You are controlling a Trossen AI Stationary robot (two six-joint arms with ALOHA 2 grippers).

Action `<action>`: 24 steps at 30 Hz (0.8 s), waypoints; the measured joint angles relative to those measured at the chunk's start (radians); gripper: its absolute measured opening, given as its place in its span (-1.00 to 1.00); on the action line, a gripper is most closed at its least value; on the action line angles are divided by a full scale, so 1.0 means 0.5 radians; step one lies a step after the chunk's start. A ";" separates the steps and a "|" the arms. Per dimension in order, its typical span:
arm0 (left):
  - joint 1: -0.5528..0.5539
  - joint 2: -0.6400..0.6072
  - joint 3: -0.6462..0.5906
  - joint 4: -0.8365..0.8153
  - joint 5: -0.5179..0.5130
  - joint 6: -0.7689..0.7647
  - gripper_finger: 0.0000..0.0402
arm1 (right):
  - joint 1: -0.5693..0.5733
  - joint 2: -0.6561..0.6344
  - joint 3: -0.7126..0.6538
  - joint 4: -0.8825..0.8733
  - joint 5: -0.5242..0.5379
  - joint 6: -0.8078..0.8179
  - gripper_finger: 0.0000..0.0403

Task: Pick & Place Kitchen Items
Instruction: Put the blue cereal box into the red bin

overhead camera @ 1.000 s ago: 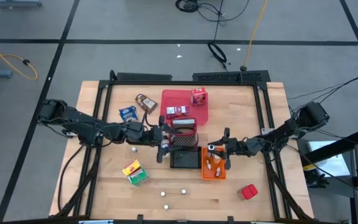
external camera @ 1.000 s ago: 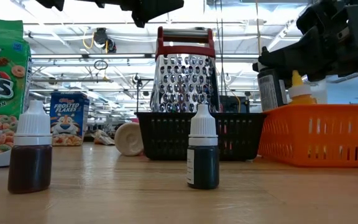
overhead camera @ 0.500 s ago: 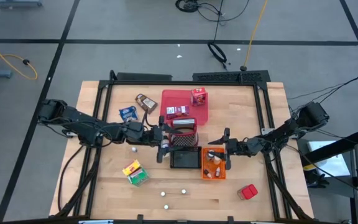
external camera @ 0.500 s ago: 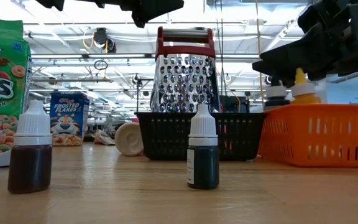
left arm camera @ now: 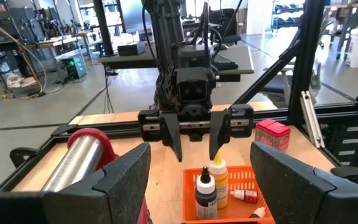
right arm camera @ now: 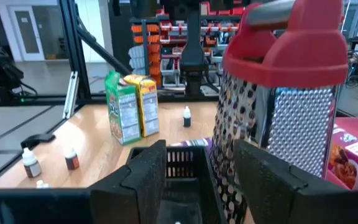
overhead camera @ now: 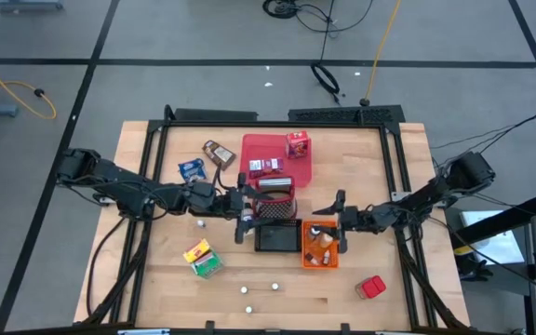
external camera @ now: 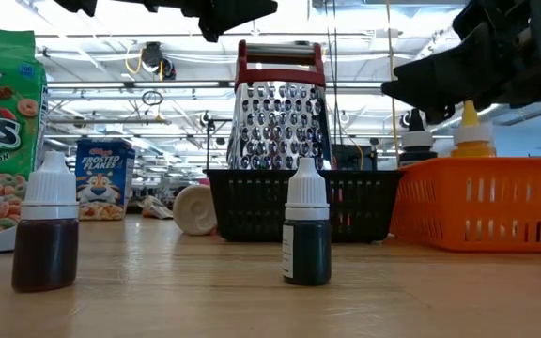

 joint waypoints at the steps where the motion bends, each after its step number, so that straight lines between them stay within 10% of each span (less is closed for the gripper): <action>1: 0.000 -0.001 0.000 -0.002 -0.017 0.000 0.36 | 0.000 -0.016 0.000 0.000 0.000 -0.001 -0.09; 24: 0.009 -1.106 0.000 -1.695 -1.070 -0.406 0.36 | 0.000 -0.257 -0.001 -0.188 -0.002 -0.097 -0.09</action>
